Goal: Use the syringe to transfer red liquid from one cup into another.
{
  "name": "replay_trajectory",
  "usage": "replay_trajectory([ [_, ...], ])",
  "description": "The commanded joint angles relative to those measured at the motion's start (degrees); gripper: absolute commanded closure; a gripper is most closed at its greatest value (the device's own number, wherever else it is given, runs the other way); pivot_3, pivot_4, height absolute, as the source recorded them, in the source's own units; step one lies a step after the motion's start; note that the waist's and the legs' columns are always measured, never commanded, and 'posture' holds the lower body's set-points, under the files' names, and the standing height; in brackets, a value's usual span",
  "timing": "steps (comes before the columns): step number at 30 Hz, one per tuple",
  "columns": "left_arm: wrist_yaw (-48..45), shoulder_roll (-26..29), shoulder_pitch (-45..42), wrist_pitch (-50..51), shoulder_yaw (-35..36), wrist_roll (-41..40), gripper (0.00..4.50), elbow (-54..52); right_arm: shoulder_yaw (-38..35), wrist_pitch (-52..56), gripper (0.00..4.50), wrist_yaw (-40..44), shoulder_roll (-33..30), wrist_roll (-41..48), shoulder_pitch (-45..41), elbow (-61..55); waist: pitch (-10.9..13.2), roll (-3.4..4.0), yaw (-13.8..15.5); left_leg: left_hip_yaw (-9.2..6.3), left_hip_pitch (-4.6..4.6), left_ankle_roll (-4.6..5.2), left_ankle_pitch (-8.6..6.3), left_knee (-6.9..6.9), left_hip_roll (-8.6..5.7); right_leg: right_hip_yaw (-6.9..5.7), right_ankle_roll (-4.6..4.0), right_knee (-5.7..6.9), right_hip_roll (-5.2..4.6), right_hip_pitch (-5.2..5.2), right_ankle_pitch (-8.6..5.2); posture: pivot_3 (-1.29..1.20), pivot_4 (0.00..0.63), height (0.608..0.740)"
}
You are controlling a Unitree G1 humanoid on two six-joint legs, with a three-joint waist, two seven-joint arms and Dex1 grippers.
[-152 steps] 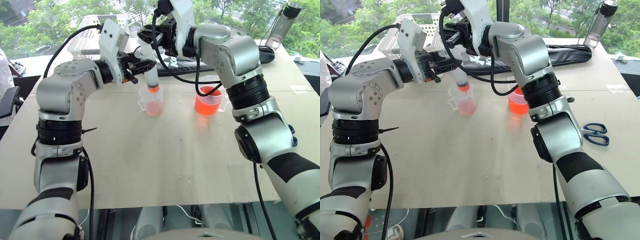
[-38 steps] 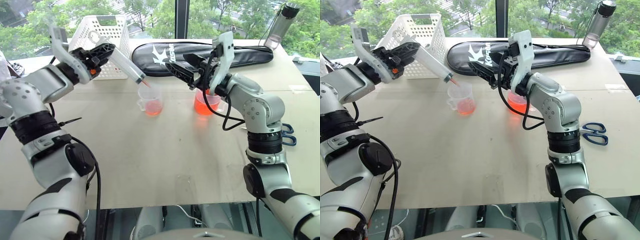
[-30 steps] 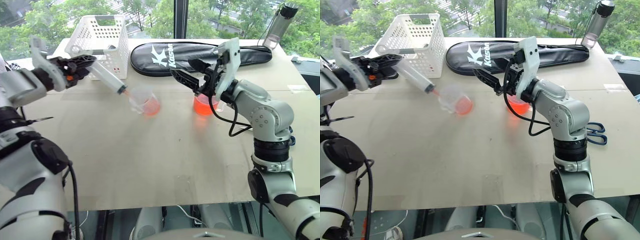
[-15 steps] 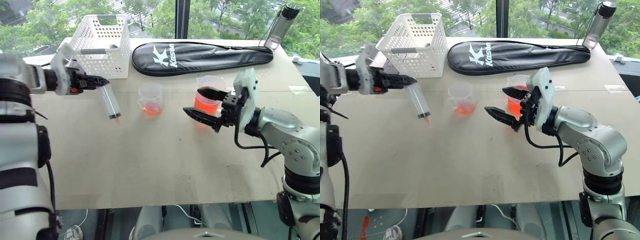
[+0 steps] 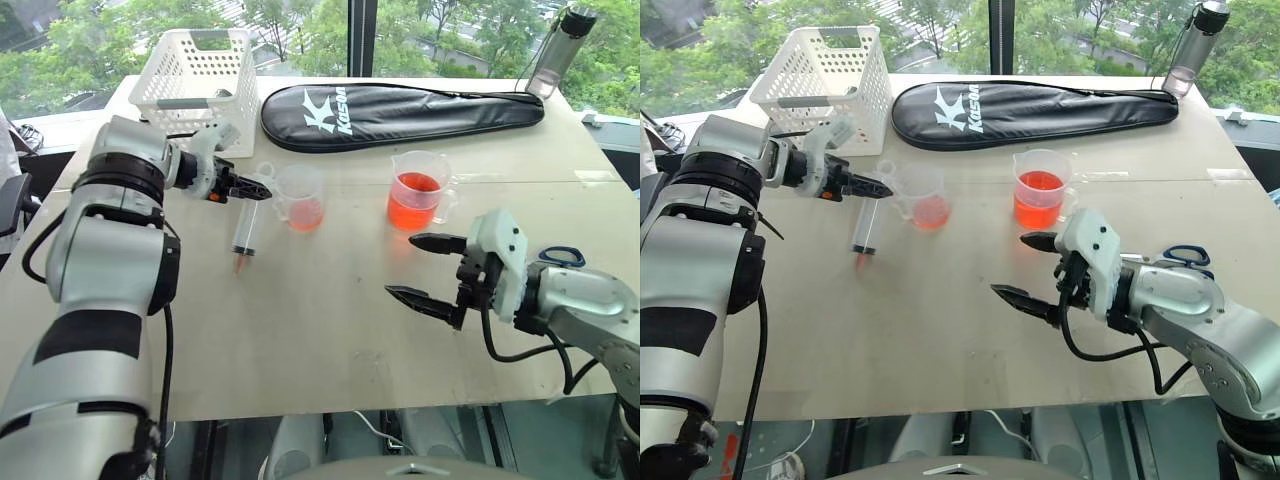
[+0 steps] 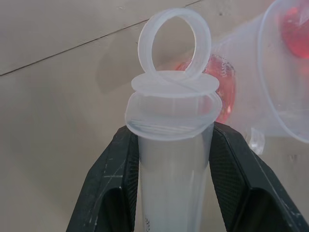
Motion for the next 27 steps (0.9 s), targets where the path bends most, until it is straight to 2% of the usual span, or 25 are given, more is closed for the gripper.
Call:
replay_trajectory([
  [1,1.9,0.9,0.6,0.1,2.3,1.4,1.25,-0.1,-0.6,-4.3,0.0,0.4,-1.0,-2.4,2.9,-2.4,0.0,0.0,-0.1,-0.01,0.0,0.0,0.0,0.0,0.0,-0.01,0.0,0.01,0.0,0.0,0.0,0.0,0.15,0.724],
  [2,2.5,1.2,0.9,0.6,3.0,1.3,0.74,-0.5,-0.7,-5.2,0.0,0.4,-1.0,-3.1,3.9,-2.2,0.0,0.0,-0.1,-0.02,0.0,0.0,0.0,0.01,0.0,-0.03,0.0,0.02,0.0,0.0,0.0,0.0,0.15,0.724],
  [4,2.9,2.3,1.1,2.6,4.7,0.7,0.06,-1.9,-1.2,-7.3,0.0,0.5,-0.5,-4.0,5.9,-1.8,0.0,-0.03,0.0,-0.04,-0.02,0.0,0.0,0.04,0.0,-0.06,0.0,0.02,-0.01,0.01,0.0,0.0,0.15,0.724],
  [7,2.5,5.5,2.5,7.0,8.3,-1.3,0.06,-7.4,-2.7,-12.2,0.0,1.3,0.4,-5.8,9.5,-1.4,0.0,-0.09,0.0,-0.05,-0.03,0.0,0.0,0.06,-0.01,-0.07,0.01,0.02,-0.01,0.01,0.0,0.0,0.15,0.724],
  [11,4.3,10.7,15.2,13.3,21.7,-10.8,0.06,-33.8,-7.2,-18.6,0.0,2.5,2.4,-5.7,13.1,-0.3,0.0,-0.08,-0.4,-0.02,0.02,-0.09,0.05,0.01,0.02,0.02,0.01,0.02,-0.05,0.01,0.0,0.0,0.15,0.724],
  [13,8.8,9.1,24.7,12.0,31.5,-14.8,0.06,-50.1,-10.5,-20.3,0.0,3.0,3.0,-3.9,13.6,0.6,0.0,-0.06,-0.2,-0.06,0.02,-0.27,0.16,0.06,0.03,-0.02,0.01,0.04,-0.1,0.06,0.0,0.0,0.15,0.724],
  [15,14.8,5.1,31.9,9.9,41.6,-18.2,0.06,-63.8,-13.0,-21.3,0.0,2.7,2.6,-4.5,13.6,1.7,0.0,-0.05,0.3,-0.08,0.11,-0.27,0.16,0.1,0.03,-0.02,0.01,0.04,-0.2,0.17,0.01,0.0,0.15,0.724],
  [17,17.0,2.5,38.3,11.9,47.8,-22.2,0.06,-74.2,-15.3,-22.1,0.0,3.5,1.3,-5.2,13.7,3.4,0.0,-0.1,1.0,-0.15,0.17,-0.27,0.16,0.17,0.03,-0.1,0.02,0.04,-0.2,0.29,0.02,0.0,0.15,0.724],
  [22,21.4,-4.0,54.2,8.7,53.1,-28.3,0.06,-92.9,-22.8,-24.9,0.0,9.4,-2.7,-4.8,18.8,5.9,-0.1,0.03,1.8,-0.14,0.43,-0.26,0.15,0.14,0.0,-0.12,0.02,-0.02,-0.21,0.59,0.01,0.0,0.15,0.724],
  [27,22.8,-6.8,70.5,4.4,54.5,-31.1,0.06,-103.4,-34.7,-26.4,0.0,16.0,-4.9,-4.4,29.5,7.6,-0.1,0.04,2.5,-0.14,1.07,-0.01,-0.01,0.04,0.01,-0.12,0.01,-0.1,-0.18,1.23,-0.01,0.0,0.15,0.724],
])
